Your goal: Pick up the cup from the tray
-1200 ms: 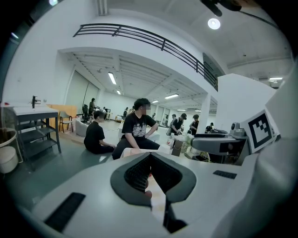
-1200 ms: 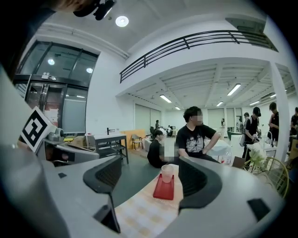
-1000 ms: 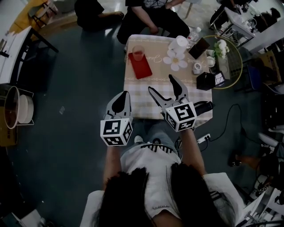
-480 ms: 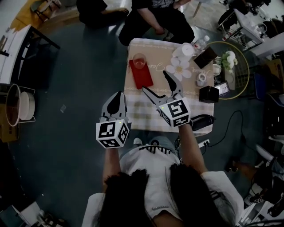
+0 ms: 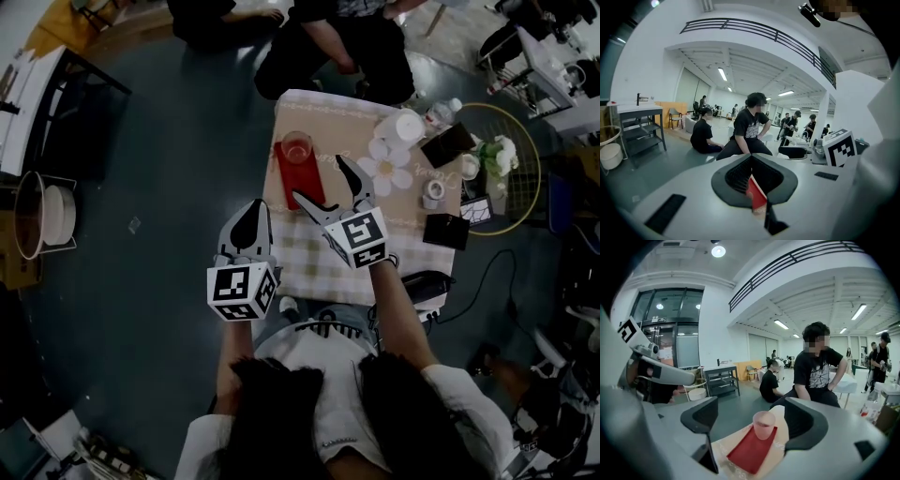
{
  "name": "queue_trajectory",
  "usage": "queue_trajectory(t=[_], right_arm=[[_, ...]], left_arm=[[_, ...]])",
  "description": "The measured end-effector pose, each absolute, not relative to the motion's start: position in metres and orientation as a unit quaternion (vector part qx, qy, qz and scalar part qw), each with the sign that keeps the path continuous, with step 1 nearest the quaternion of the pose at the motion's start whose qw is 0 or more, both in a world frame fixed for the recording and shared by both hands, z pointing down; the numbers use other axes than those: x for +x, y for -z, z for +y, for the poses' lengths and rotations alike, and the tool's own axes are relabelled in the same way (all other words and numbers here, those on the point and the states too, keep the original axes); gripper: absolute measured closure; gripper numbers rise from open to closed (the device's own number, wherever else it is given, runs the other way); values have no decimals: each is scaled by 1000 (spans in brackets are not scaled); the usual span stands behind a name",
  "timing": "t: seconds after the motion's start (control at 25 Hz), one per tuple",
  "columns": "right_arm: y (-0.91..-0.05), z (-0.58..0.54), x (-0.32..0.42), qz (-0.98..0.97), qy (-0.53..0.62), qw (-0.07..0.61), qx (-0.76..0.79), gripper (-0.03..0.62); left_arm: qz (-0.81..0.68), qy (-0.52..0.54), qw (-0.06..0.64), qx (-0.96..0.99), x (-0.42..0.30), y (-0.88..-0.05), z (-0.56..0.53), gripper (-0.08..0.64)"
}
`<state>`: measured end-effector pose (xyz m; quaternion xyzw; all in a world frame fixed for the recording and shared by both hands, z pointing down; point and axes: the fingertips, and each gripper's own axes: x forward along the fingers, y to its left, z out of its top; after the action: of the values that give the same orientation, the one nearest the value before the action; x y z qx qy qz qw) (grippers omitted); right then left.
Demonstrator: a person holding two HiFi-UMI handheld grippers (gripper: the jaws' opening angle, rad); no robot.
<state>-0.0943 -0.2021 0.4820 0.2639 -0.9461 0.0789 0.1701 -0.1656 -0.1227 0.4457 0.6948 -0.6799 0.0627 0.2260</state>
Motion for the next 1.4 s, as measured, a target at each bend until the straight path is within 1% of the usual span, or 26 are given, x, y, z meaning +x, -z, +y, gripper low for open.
queue_trajectory(t=[0.24, 0.48, 0.64, 0.84, 1.08, 1.28, 1.4], right_arm=[[-521, -232, -114, -945, -63, 223, 229, 160], [-570, -263, -138, -936, -36, 305, 174, 150], [-593, -270, -150, -930, -37, 335, 148, 149], [-620, -276, -166, -911, -6, 401, 95, 147], [-635, -280, -182, -897, 5, 437, 63, 149], [-655, -274, -183, -873, 23, 485, 40, 150], [-663, -274, -182, -864, 17, 501, 34, 152]], left_arm=[[-684, -76, 242, 684, -165, -464, -145, 552], [-698, -86, 265, 660, -176, -488, -153, 552], [-708, -86, 275, 645, -186, -497, -152, 552], [-712, -84, 284, 636, -190, -506, -152, 552], [-710, -91, 297, 632, -186, -515, -148, 552], [-699, -69, 318, 637, -179, -520, -149, 552], [-694, -71, 324, 639, -175, -522, -147, 552]])
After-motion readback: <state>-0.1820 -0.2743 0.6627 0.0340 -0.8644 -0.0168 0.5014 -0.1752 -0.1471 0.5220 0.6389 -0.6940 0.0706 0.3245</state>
